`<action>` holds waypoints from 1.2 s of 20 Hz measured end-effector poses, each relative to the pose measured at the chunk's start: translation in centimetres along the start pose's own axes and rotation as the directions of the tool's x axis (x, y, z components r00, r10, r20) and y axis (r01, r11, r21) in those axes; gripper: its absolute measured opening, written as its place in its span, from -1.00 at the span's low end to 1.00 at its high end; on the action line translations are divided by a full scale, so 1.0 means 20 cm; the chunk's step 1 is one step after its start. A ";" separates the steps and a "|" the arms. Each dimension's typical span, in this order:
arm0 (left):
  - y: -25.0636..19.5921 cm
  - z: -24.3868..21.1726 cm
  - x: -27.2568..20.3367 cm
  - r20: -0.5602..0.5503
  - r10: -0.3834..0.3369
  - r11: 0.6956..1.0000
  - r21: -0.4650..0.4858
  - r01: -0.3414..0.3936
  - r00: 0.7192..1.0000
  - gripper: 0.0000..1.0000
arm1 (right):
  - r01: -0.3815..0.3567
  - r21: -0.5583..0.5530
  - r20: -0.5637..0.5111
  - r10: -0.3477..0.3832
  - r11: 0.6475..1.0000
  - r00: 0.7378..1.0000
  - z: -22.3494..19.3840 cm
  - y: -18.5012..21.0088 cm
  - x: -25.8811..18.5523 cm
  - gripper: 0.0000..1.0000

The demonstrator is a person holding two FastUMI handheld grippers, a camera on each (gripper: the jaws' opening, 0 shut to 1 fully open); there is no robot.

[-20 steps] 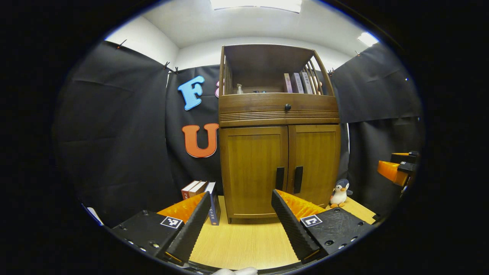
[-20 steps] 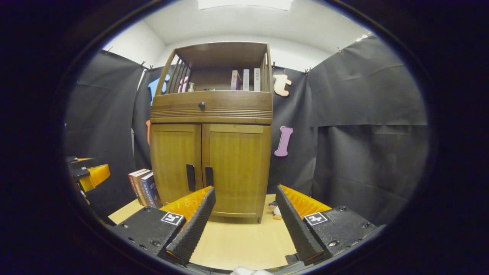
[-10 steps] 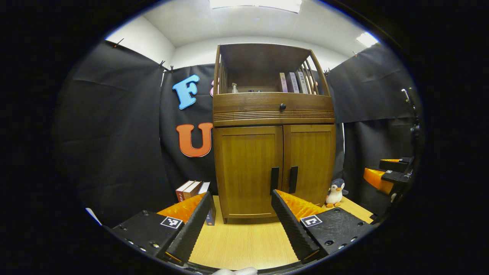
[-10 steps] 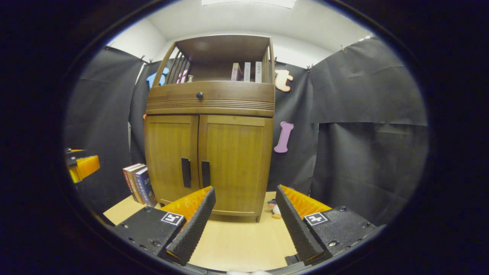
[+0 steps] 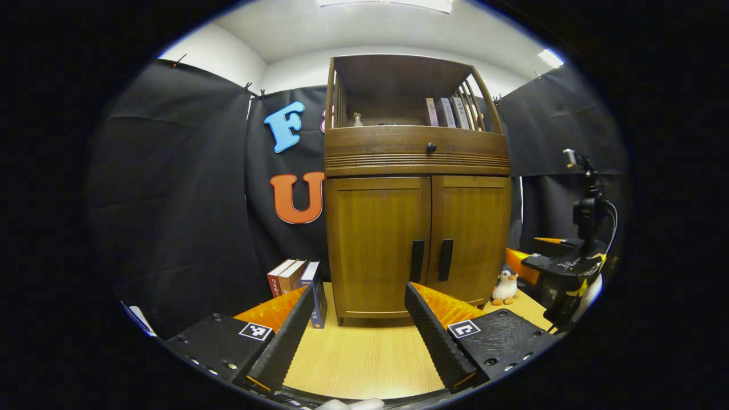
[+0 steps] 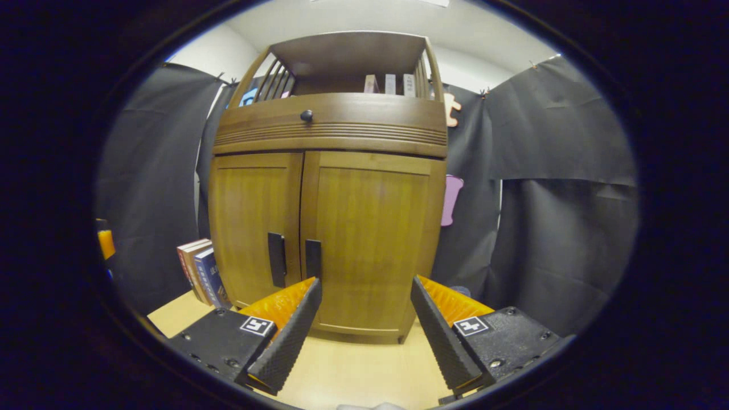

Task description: Open the right door of the double-door shoe cabinet with the right hand, and open the left door with the left hand.

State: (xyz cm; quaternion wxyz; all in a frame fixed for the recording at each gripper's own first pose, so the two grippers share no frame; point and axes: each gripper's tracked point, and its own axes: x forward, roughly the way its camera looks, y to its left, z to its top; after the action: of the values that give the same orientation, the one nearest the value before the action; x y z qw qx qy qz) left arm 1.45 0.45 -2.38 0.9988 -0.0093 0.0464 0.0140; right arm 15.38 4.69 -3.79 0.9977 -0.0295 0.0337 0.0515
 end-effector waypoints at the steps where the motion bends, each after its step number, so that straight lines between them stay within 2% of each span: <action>1: 0.02 0.00 0.00 0.000 0.013 1.000 -0.005 -0.013 1.000 0.92 | -0.024 0.001 -0.003 0.024 1.000 1.000 0.00 0.04 0.07 1.00; 5: 0.10 0.00 0.00 -0.008 0.082 0.997 -0.006 -0.083 0.997 0.92 | -0.083 -0.007 -0.024 0.082 0.997 0.996 -0.05 0.20 0.33 0.99; 6: 0.12 0.01 0.00 -0.011 0.101 0.995 -0.005 -0.101 0.995 1.00 | -0.101 -0.007 -0.029 0.101 0.995 0.994 -0.06 0.25 0.40 0.99; 8: 0.14 0.01 0.00 -0.014 0.132 0.991 -0.005 -0.132 0.991 0.92 | -0.123 -0.007 -0.046 0.122 0.992 0.991 -0.08 0.32 0.52 0.99; 12: 0.15 0.03 0.00 -0.019 0.168 0.985 -0.027 -0.168 0.986 0.92 | -0.138 -0.021 -0.087 0.136 0.990 0.987 -0.14 0.40 0.71 0.99; 13: 0.16 0.03 -0.01 -0.023 0.176 0.984 -0.023 -0.176 0.984 1.00 | -0.140 -0.021 -0.094 0.138 0.990 0.986 -0.16 0.42 0.76 0.99; 16: 0.17 0.03 -0.03 -0.028 0.196 0.980 -0.012 -0.196 0.980 0.92 | -0.119 -0.008 -0.114 0.117 0.993 0.987 -0.18 0.44 0.88 0.96; 19: 0.20 0.01 -0.05 -0.041 0.221 0.975 0.002 -0.221 0.974 0.92 | -0.102 0.049 -0.141 0.108 0.994 0.984 -0.18 0.44 0.95 0.84; 22: 0.21 0.01 -0.07 -0.041 0.229 0.973 0.004 -0.229 0.973 0.93 | -0.093 0.052 -0.152 0.100 0.994 0.983 -0.19 0.45 0.96 0.67; 24: 0.21 0.02 -0.07 -0.034 0.230 0.973 0.000 -0.230 0.973 0.92 | -0.081 0.048 -0.173 0.088 0.996 0.981 -0.21 0.45 0.97 0.42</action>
State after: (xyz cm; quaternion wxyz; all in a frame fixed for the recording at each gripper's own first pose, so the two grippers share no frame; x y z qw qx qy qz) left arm -0.07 4.65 -1.90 0.9895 -0.0059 0.0640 0.1296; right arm 33.38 15.27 -9.88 0.9882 -0.0121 0.1233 0.0901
